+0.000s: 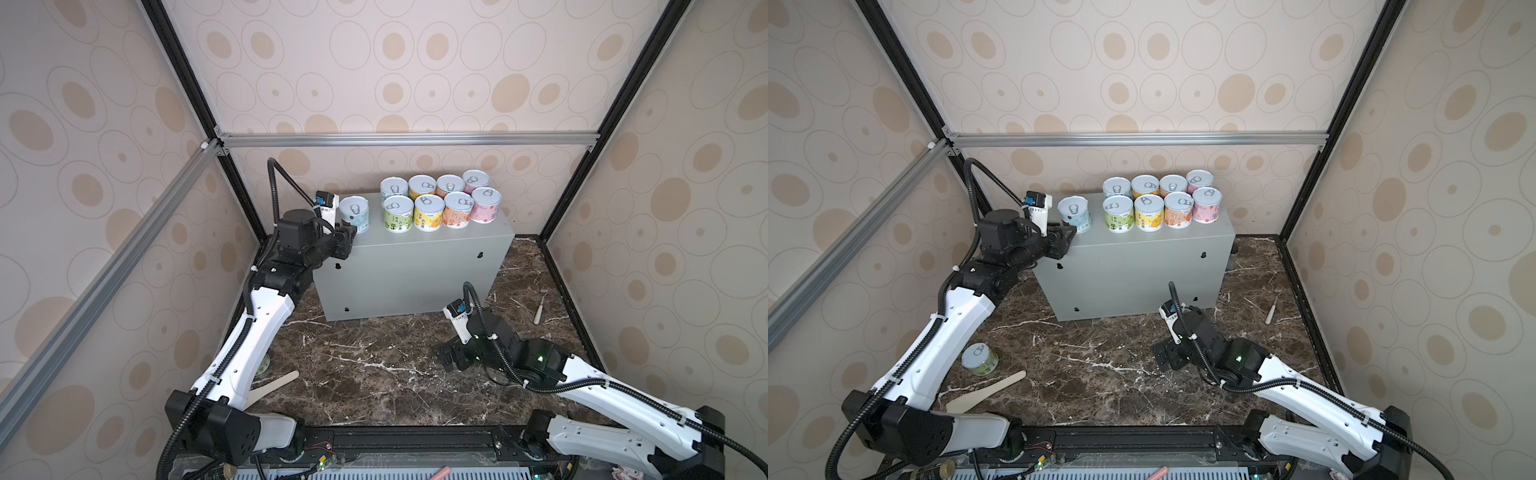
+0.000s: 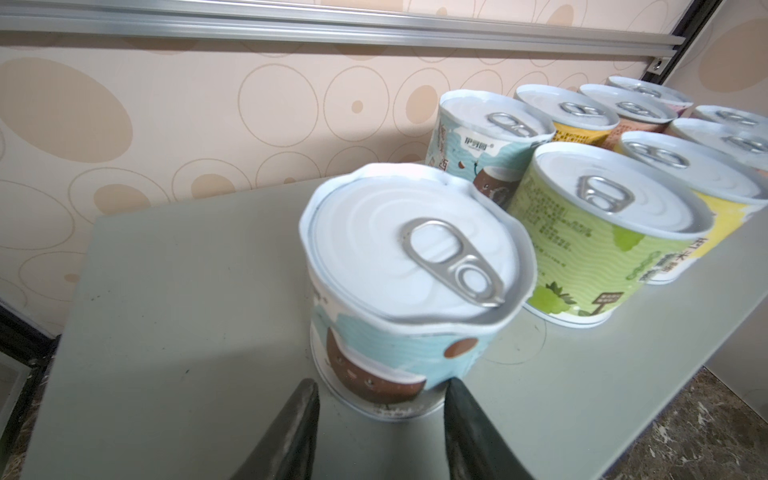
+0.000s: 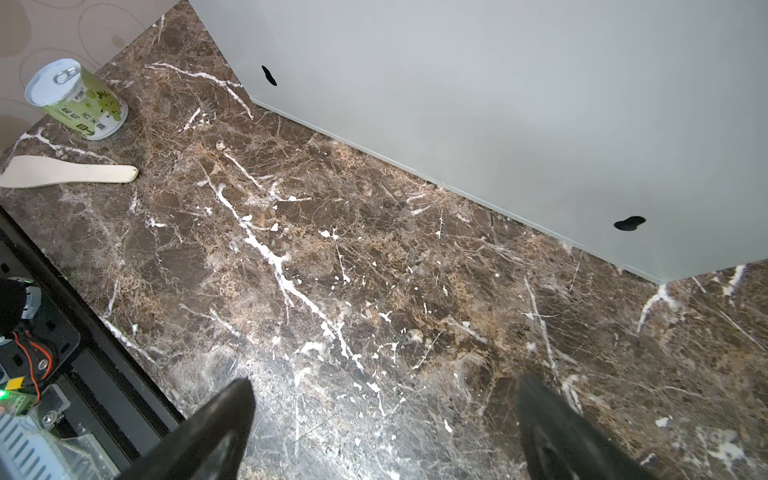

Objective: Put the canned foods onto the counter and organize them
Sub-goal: 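Slide the coconut-label can toward the can group with the left gripper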

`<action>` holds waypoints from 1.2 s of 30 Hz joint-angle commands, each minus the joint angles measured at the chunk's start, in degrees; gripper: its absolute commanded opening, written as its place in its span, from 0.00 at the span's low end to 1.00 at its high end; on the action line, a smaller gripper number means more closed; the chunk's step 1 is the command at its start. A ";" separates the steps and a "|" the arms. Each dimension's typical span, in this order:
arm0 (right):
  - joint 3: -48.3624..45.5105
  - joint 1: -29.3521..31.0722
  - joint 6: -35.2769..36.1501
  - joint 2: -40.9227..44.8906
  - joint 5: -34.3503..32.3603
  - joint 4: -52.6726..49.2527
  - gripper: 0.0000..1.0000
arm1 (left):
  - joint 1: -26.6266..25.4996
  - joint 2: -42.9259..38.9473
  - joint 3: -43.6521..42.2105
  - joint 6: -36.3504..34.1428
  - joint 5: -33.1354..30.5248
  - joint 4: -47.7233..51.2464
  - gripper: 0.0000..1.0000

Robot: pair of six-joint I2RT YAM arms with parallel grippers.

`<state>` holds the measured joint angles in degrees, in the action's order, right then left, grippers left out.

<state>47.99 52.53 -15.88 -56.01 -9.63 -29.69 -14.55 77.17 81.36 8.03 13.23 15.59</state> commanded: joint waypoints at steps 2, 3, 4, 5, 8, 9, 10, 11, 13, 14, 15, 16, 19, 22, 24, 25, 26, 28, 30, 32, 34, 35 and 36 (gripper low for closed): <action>2.15 0.09 2.03 -1.52 1.01 1.34 1.00 | 0.76 1.21 2.52 -0.59 1.35 -2.45 0.47; 2.20 0.03 2.12 -1.78 1.10 1.39 1.00 | 0.86 1.47 2.49 -0.65 1.44 -2.58 0.46; 2.30 0.05 2.27 -2.01 1.10 1.47 0.99 | 0.91 1.75 2.49 -0.60 1.44 -2.85 0.46; 2.37 0.04 2.39 -2.24 1.20 1.57 0.99 | 0.94 2.06 2.56 -0.61 1.57 -3.12 0.46; 2.25 0.03 2.43 -2.68 1.52 2.12 0.99 | 1.01 2.93 2.86 -0.96 1.99 -3.89 0.45; 2.26 0.07 2.45 -2.84 1.64 2.27 0.99 | 1.02 3.27 3.00 -1.13 2.13 -4.12 0.45; 2.29 0.11 2.52 -3.20 1.78 2.28 0.99 | 1.01 3.49 3.17 -1.18 2.41 -4.40 0.45; 2.42 0.03 2.61 -3.40 1.94 2.33 0.99 | 1.17 3.82 3.18 -1.30 2.81 -4.71 0.45; 2.77 0.05 2.78 -4.05 2.04 2.28 0.99 | 1.17 4.50 3.45 -1.40 3.72 -5.43 0.45; 3.02 0.06 2.94 -4.29 2.00 2.28 0.99 | 1.18 4.86 3.69 -1.31 4.26 -5.70 0.45; 3.20 0.05 3.11 -4.56 1.99 2.31 0.99 | 1.19 5.15 3.79 -1.12 4.65 -5.92 0.45; 3.41 0.00 3.24 -4.80 2.03 2.32 0.99 | 1.12 5.63 3.95 -1.01 4.99 -6.31 0.45; 3.78 -0.12 3.76 -5.41 2.24 2.88 0.99 | 1.10 6.88 4.65 -0.61 5.70 -6.89 0.45; 4.24 -0.22 4.10 -6.02 2.90 3.32 0.99 | 1.10 8.12 5.68 -0.77 6.04 -6.89 0.44; 4.52 -0.44 4.22 -6.52 3.24 3.43 0.99 | 1.14 8.99 6.58 -0.80 6.44 -6.61 0.44; 4.79 -0.50 4.28 -6.81 3.38 3.33 0.99 | 1.10 9.31 6.97 -0.74 6.57 -6.53 0.44; 5.06 -0.45 4.45 -7.12 3.52 3.28 0.99 | 1.10 9.58 7.23 -0.71 6.54 -6.49 0.44; 5.44 -0.54 4.63 -7.27 3.73 3.31 0.99 | 1.12 10.01 7.68 -0.66 6.28 -6.62 0.44; 5.55 -0.61 4.89 -7.45 3.83 3.32 0.99 | 1.18 10.65 8.25 -0.58 6.28 -6.59 0.44; 5.71 -0.76 5.02 -7.38 3.92 3.37 0.99 | 1.12 11.46 8.95 -0.50 6.26 -6.39 0.44; 5.54 -0.81 5.07 -7.27 4.07 3.37 0.99 | 1.16 11.95 9.35 -0.46 6.36 -6.31 0.44; 5.46 -0.86 5.08 -7.19 4.09 3.38 0.99 | 1.18 12.12 9.49 -0.47 6.35 -6.44 0.44; 5.45 -0.91 5.11 -7.19 4.09 3.44 0.99 | 1.16 12.26 9.58 -0.39 6.21 -6.48 0.44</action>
<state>52.27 52.01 -11.84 -63.26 -5.98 -26.52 -13.80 88.51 88.84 7.88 18.98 8.34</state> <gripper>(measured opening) 0.986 0.443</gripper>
